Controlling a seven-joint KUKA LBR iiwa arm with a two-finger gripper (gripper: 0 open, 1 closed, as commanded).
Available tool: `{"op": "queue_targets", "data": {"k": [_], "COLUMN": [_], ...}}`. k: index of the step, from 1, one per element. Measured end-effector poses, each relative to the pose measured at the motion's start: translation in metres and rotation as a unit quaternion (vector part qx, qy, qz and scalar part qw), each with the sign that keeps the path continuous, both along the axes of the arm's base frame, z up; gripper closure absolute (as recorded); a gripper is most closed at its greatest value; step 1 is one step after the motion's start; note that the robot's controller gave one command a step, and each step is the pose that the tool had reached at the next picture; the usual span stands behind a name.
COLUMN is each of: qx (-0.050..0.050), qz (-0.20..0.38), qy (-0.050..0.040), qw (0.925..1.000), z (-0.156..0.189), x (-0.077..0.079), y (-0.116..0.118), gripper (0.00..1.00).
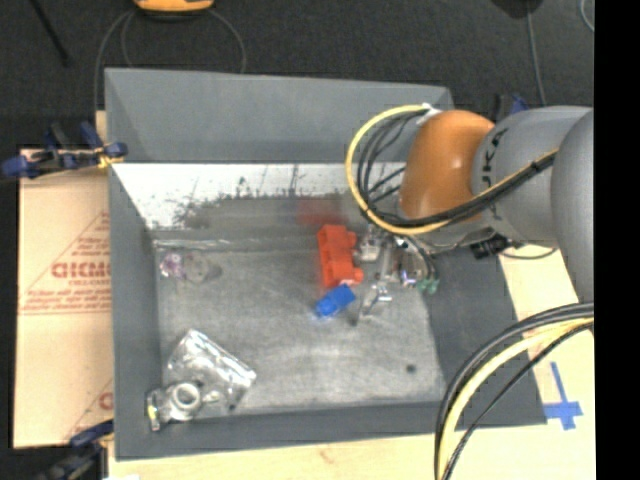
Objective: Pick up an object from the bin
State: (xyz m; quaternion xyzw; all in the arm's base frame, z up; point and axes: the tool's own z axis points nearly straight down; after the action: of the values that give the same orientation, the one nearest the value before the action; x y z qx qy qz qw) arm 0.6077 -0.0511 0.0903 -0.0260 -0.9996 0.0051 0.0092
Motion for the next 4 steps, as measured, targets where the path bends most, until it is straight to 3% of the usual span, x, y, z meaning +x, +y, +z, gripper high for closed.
{"op": "queue_targets", "data": {"k": [2,4], "qx": [-0.002,-0.001], "qz": [-0.091,-0.092], "qy": [0.0016,-0.0015], "qw": [0.9959,0.9958], "z": [0.0,-0.001], "x": [0.004,0.002], "y": [0.01,0.022], "gripper": [0.0,0.0]}}
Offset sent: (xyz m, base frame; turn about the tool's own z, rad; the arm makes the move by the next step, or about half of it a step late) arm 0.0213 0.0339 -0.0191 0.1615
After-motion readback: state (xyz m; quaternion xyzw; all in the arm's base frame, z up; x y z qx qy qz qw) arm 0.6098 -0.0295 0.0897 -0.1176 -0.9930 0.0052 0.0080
